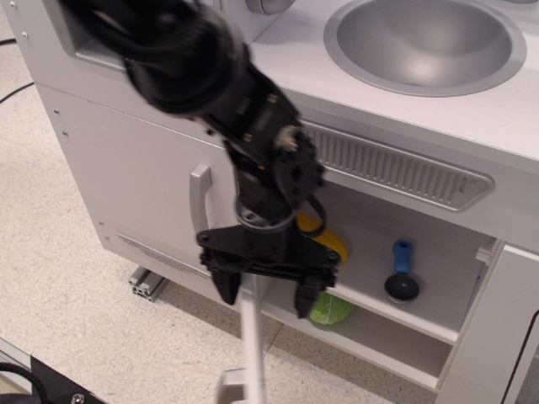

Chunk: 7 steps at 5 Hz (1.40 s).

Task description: Close cabinet

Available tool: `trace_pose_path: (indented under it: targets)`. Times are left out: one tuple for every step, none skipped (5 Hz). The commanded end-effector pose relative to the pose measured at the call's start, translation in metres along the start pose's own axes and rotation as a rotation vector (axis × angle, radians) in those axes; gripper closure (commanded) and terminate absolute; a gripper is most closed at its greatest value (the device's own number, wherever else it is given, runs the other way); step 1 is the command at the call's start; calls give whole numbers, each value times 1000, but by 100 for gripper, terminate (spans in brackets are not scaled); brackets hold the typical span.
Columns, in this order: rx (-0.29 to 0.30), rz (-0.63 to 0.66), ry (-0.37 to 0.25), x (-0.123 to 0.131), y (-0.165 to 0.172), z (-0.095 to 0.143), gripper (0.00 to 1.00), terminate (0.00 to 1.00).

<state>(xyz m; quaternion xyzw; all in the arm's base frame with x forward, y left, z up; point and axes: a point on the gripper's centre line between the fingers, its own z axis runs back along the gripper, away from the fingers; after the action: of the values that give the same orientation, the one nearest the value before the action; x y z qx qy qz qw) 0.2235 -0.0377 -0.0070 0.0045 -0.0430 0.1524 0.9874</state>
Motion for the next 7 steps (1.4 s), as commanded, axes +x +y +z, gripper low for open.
trace_pose_path:
  targets:
    - [-42, 35, -75, 18, -52, 10, 0, 0]
    - [-76, 69, -73, 32, -76, 20, 0, 0]
    - [-106, 86, -77, 46, -83, 30, 0, 0]
    - [-145, 52, -66, 40, -73, 46, 0, 0]
    - [-151, -14, -47, 20, -53, 54, 0, 0]
    - [-131, -84, -28, 4, -27, 48, 0, 0]
    - [-96, -118, -24, -5, -9, 29, 0, 0]
